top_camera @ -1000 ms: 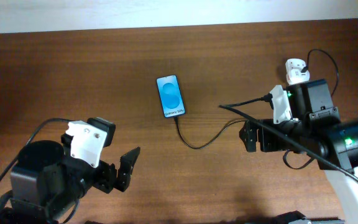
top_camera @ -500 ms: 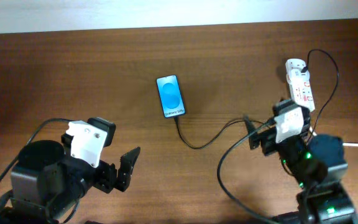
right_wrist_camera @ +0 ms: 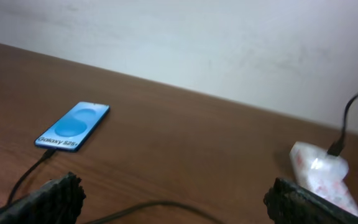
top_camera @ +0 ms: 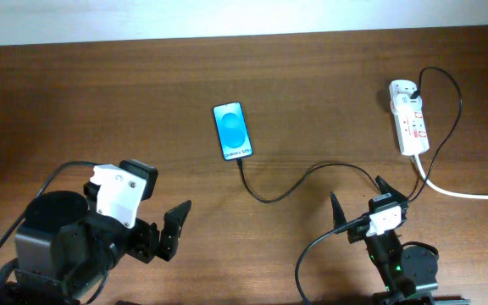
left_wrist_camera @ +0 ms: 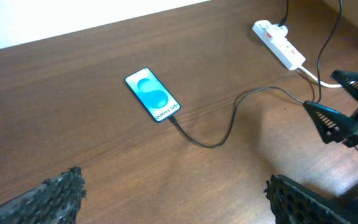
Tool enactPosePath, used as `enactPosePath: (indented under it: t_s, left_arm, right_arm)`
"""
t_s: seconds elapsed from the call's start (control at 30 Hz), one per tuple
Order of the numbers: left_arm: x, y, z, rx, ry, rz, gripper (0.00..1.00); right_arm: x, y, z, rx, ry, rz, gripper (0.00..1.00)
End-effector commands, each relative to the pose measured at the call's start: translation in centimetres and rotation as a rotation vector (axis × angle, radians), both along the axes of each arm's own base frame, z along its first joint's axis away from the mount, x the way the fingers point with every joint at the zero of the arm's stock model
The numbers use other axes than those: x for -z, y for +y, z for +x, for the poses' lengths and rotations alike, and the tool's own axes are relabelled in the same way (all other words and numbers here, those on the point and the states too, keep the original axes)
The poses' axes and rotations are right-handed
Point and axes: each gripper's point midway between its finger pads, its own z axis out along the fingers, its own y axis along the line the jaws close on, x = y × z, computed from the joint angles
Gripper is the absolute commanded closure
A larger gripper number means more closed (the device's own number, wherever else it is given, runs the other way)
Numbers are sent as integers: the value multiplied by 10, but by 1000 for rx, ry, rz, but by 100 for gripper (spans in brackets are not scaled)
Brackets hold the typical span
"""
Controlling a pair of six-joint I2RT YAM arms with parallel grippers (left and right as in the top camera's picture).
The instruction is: Plug charger to phone and switch on socket
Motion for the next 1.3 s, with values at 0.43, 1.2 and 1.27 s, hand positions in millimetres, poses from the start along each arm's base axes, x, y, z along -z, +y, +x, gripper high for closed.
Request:
enactPosePath:
  t_s: [0.43,1.2,1.27]
  left_arm:
    - [0,1,1,5,-9,14,1]
    - [118,102,37,-527,-547,-112,1]
    - [137,104,40,-533,-567,-113,1]
  right_arm:
    - [6,-7,2,41,18,76,1]
    - [6,-7,2,41,18,76,2]
    - [6,-7,2,41,18,76,2]
